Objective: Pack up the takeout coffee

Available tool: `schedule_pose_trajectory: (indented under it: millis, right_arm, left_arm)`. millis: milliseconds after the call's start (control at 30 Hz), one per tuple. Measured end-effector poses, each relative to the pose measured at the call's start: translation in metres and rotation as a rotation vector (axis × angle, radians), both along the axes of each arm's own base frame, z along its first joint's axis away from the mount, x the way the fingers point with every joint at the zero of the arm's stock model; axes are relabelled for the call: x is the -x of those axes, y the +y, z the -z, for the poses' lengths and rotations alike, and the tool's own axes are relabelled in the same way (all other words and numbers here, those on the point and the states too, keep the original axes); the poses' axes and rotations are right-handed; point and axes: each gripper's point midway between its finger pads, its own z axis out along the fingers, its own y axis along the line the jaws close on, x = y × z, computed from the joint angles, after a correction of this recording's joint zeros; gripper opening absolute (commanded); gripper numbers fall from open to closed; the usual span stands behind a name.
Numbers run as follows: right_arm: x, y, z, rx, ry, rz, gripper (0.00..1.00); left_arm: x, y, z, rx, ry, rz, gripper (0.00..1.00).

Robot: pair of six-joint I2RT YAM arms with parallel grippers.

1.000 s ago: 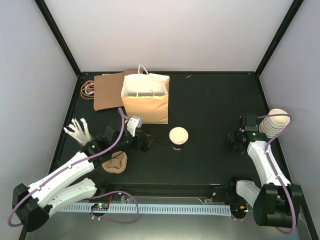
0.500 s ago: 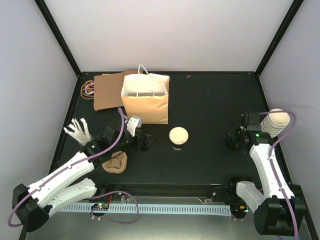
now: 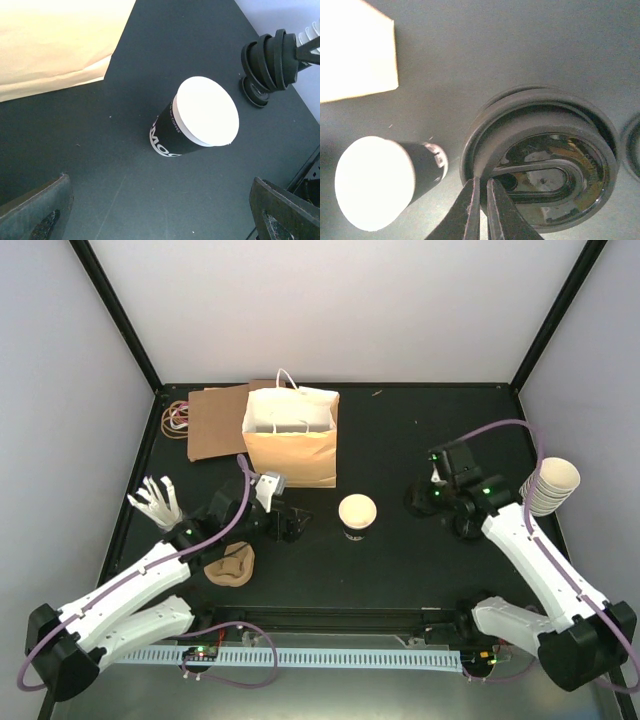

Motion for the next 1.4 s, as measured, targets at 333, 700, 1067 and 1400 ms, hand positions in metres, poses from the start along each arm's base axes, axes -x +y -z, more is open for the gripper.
schedule_pose_trajectory:
  millis: [333,700,1067,1400]
  right_arm:
    - [0.027,0.069,-0.010,0.023,0.029,-0.292,0.07]
    - [0.029,0.060,-0.019,0.110,0.013,-0.296,0.07]
    - [0.025,-0.016,0.045,0.171,0.114,-0.051,0.05]
    - [0.016,-0.004,0.084,0.131,0.184,-0.065,0.06]
  left_arm:
    - [-0.006,-0.005,0.020,-0.021,0.094,-0.020,0.99]
    - [-0.012,-0.016,0.015,-0.004,0.129,-0.001,0.99]
    - [-0.011,-0.017,0.012,0.000,0.132,0.004,0.99]
    - [-0.009,-0.014,0.003,0.017,0.111,0.004,0.99]
